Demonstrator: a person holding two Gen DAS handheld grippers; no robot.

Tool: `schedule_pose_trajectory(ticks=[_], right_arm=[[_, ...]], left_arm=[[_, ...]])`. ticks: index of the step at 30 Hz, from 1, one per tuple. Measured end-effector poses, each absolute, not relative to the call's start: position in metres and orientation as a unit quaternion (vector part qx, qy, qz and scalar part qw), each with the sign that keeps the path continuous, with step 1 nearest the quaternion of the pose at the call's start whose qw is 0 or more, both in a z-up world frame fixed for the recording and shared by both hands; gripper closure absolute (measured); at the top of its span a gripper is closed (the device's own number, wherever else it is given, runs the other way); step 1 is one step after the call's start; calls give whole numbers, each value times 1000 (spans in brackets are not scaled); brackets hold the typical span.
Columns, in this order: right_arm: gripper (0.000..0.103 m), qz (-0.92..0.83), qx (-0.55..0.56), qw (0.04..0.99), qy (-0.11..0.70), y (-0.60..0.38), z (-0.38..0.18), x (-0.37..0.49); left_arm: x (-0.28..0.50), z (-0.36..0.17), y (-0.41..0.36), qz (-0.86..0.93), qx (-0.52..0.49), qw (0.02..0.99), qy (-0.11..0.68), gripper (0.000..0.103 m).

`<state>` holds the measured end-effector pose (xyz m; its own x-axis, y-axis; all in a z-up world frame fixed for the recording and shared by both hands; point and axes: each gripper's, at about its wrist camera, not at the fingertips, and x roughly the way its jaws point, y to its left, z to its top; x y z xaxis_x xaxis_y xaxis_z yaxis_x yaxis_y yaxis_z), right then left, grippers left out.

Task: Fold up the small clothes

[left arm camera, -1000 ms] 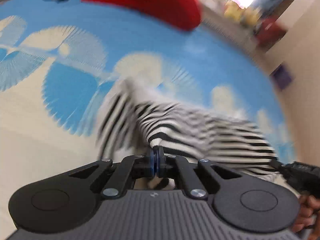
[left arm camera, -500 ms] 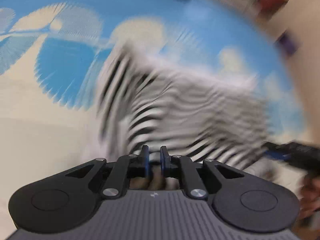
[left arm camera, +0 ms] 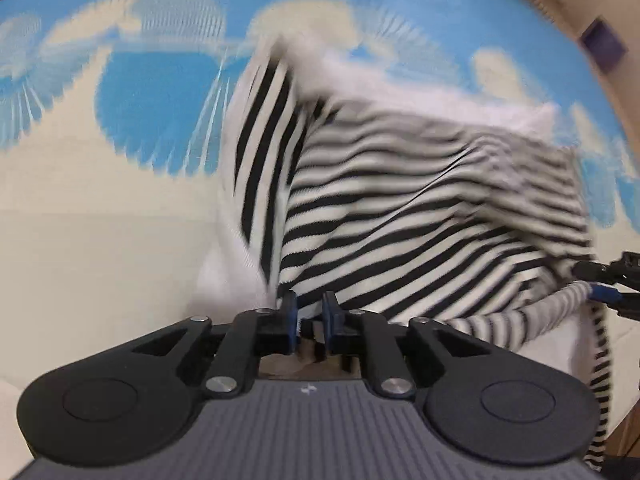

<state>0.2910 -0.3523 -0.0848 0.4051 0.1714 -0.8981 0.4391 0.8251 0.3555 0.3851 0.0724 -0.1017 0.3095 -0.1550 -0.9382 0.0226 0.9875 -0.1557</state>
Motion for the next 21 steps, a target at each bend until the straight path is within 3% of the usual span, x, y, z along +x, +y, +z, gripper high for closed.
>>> schedule_pose_trajectory(ticks=[5,8,11,13,21], right_arm=[[56,-64,261,873,406,-357,20,241],[56,-23,262,897,356,-365,67,193],[55,3,243,919,310,-372,98,132],[54,8,231,927,294,-377,101,92],[54,-42,212,914,344,-388,15,-3]], left_arm=[[334,-9,92,-62,-104,865,487,80],[288,39,97,-66,-70,896,434,78],[226,69,100,-67,-33,921,383,68],[187,71,101,-77,-34,926,367,59],[82,7,103,-52,-12,906,421,60]])
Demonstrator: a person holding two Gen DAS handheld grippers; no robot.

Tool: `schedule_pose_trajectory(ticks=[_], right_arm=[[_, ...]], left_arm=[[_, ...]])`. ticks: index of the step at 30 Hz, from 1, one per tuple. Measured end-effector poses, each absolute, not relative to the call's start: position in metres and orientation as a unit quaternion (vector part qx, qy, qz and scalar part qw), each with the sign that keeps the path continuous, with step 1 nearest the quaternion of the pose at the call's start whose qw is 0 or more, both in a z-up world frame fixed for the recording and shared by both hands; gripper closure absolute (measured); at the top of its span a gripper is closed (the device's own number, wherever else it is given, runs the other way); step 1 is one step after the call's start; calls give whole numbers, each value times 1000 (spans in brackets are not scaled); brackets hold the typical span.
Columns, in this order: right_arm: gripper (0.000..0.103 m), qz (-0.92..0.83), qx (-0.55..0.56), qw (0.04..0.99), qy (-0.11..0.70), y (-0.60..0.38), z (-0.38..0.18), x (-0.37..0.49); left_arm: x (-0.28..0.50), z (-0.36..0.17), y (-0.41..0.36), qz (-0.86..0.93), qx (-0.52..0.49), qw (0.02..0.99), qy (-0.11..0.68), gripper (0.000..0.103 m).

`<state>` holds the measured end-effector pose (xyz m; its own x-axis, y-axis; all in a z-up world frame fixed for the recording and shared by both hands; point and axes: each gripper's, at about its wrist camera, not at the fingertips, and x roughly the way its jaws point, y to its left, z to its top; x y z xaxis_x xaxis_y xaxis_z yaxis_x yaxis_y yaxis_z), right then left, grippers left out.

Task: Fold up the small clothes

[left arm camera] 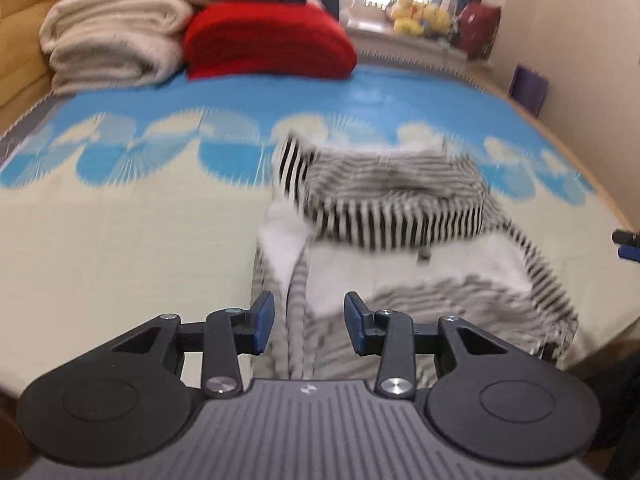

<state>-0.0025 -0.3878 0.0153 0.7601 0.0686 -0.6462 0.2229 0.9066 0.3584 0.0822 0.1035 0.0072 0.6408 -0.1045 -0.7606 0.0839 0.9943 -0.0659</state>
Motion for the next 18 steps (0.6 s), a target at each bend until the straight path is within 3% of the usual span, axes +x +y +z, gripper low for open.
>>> schedule_pose_trajectory(ticks=[3,7,11,13,18], right_arm=[[54,-42,246,889,384,-391,-13,-11],[54,-36,223,881,416,-376,-33,-2],[51,-36,211,865,455,-369,-55,10],[50,-46,207,859,466,-369,-65,17],[49,-61,231,831,502,-377,-94,27]], left_arm=[[76,-3,114,-48,-80,889,449,57],[77,-21,122,-40,-69,891,447,53],[99,-55,133,-24,-114,859,498,53],[107,-63,133,-20,-115,856,503,40],[127,-97,133,-5,-134,815,563,37]])
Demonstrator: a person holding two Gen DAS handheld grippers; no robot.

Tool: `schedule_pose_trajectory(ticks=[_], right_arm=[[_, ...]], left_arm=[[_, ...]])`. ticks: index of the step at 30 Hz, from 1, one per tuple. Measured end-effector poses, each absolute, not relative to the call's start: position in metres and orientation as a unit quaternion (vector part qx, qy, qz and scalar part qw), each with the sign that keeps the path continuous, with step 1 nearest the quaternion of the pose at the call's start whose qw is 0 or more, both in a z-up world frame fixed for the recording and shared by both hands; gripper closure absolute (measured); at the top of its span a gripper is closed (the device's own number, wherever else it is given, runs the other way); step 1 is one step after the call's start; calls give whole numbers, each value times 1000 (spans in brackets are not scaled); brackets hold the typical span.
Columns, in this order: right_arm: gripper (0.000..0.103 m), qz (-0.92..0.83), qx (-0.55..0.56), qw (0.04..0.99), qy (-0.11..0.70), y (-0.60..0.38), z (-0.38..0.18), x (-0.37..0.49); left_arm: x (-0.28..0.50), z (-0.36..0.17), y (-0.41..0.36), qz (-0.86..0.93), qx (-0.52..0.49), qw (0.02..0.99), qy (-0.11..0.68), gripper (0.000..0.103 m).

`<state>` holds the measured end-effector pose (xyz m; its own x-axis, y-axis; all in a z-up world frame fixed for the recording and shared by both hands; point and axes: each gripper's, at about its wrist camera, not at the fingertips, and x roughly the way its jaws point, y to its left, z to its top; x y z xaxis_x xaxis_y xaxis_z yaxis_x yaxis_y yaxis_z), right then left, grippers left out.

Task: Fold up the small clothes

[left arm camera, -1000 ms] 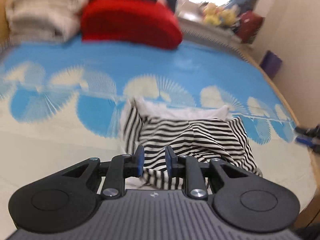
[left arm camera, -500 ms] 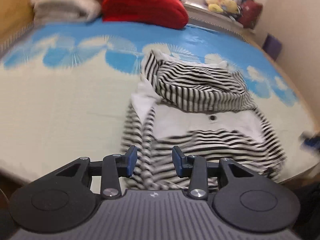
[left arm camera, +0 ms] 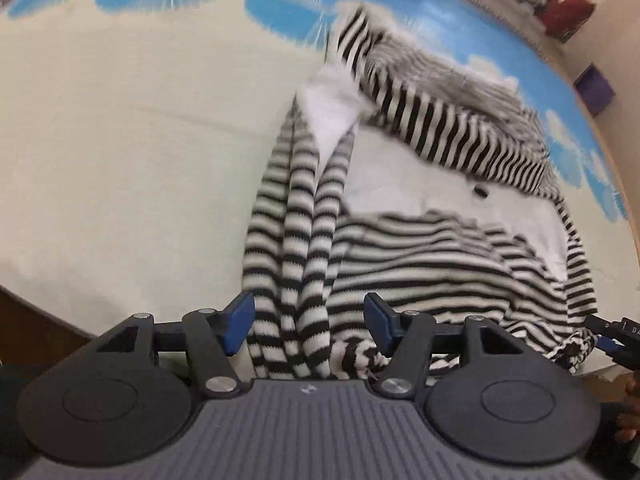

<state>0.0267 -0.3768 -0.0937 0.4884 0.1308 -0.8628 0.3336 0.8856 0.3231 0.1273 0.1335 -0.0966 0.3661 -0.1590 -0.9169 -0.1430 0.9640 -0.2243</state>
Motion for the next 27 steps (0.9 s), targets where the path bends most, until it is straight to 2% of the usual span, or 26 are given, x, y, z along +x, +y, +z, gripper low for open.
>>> schedule_pose_trajectory(ticks=[8,10,11,12,13,14,15,20,24,26,27], right_arm=[[50,-53,218,819,527,-370,-106,32],[59,-48,212,818,532,-366,-107,32],[76,-38,214,816,536,-365,-109,33],[87,-30,217,815,536,-364,-109,33],[89,-26,213,819,532,-362,-107,32],[93,-26,206,824,527,-362,-104,31],[97,-28,206,830,518,-363,-98,29],[99,-57,200,862,461,-374,-54,4],[100,-75,180,840,506,-376,-70,4],[100,-82,186,822,532,-379,-87,11],[99,-79,201,816,536,-382,-93,14]], left_arm=[[141,-126,134,27,-136,788,600,39],[141,-130,133,27,-138,784,604,42],[141,-130,130,23,-134,784,605,46],[141,-131,127,17,-121,785,607,61],[139,-130,125,14,-111,788,605,80],[138,-129,125,10,-108,792,601,89],[136,-125,126,4,-117,796,594,93],[116,-83,139,-33,-153,834,529,93],[117,-105,144,-13,-141,803,579,92],[125,-119,145,-5,-143,786,602,84],[129,-122,146,-1,-145,782,606,75]])
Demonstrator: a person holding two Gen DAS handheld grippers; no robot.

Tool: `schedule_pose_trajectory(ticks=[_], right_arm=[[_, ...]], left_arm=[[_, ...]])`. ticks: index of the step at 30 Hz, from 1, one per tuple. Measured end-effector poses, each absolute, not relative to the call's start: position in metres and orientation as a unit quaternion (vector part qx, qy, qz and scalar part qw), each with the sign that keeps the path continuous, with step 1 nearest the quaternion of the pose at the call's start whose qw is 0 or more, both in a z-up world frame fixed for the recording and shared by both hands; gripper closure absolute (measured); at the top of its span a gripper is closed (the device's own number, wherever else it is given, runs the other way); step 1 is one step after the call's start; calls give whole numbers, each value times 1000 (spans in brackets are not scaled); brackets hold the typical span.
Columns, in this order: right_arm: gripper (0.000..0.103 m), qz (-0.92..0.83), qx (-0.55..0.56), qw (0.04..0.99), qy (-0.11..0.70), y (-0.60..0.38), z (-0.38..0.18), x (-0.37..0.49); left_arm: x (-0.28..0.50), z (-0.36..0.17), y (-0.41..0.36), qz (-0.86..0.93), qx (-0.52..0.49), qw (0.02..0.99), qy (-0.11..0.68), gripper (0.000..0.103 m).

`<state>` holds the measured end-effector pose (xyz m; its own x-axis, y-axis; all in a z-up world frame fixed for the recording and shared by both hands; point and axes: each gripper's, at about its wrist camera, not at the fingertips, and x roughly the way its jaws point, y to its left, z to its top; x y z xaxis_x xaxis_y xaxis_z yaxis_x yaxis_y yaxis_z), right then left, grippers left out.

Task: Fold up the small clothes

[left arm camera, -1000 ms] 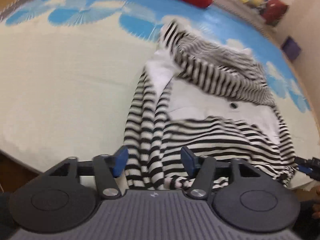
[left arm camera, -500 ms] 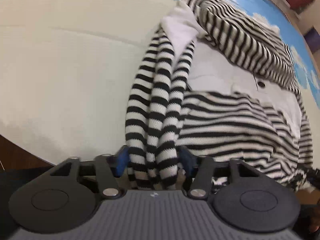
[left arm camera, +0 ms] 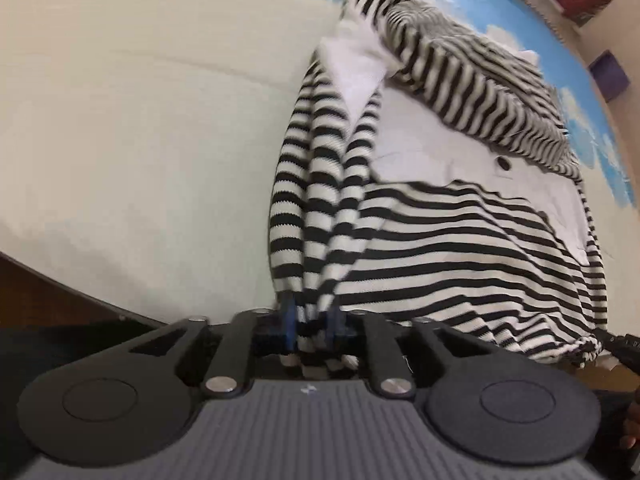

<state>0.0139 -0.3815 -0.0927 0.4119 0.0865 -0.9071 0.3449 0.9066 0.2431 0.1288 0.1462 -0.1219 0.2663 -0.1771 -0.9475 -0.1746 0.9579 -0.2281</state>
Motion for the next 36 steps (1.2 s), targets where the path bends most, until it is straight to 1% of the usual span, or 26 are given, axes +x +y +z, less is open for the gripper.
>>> schedule_pose_trajectory(ticks=[1,2,3,4,5,6,7,11,13,14,15,16,17,18,21,29,32,36], right_arm=[[99,-80,211,815,534,-383,-93,17],[97,-85,222,816,527,-386,-93,18],[92,-88,231,817,521,-388,-93,19],[86,-91,241,815,519,-390,-94,21],[72,-92,249,811,521,-389,-98,21],[60,-92,256,805,527,-389,-102,23],[58,-88,261,800,534,-388,-107,24],[57,-74,236,801,545,-376,-112,28],[57,-66,219,807,545,-369,-111,30],[61,-62,210,808,546,-366,-111,30],[72,-55,203,810,547,-364,-111,30],[78,-46,197,812,548,-361,-110,30],[87,-39,189,815,546,-358,-108,30],[90,-36,178,821,541,-356,-105,30],[94,-29,174,834,522,-356,-89,26],[96,-2,208,875,437,-372,-18,9],[96,9,193,887,420,-368,0,5],[96,14,167,896,411,-364,12,3]], left_arm=[[132,-123,147,4,-147,780,608,62],[133,-124,149,9,-151,779,609,57],[133,-123,151,10,-156,780,606,52],[134,-122,150,10,-159,780,605,51],[135,-121,150,10,-159,779,606,51],[134,-121,149,10,-156,778,608,51],[134,-123,148,12,-153,776,612,51],[134,-133,140,9,-141,766,627,51],[134,-134,137,6,-131,768,627,52],[134,-135,136,5,-128,769,627,52],[133,-134,135,3,-125,770,625,60],[132,-133,134,-5,-123,773,623,79],[132,-132,132,-13,-125,775,620,88],[131,-129,131,-18,-125,779,614,92],[127,-112,129,-23,-105,802,587,94],[118,-51,131,-59,-115,848,514,95],[111,-33,129,-66,-112,859,496,95],[108,-24,128,-64,-110,863,490,95]])
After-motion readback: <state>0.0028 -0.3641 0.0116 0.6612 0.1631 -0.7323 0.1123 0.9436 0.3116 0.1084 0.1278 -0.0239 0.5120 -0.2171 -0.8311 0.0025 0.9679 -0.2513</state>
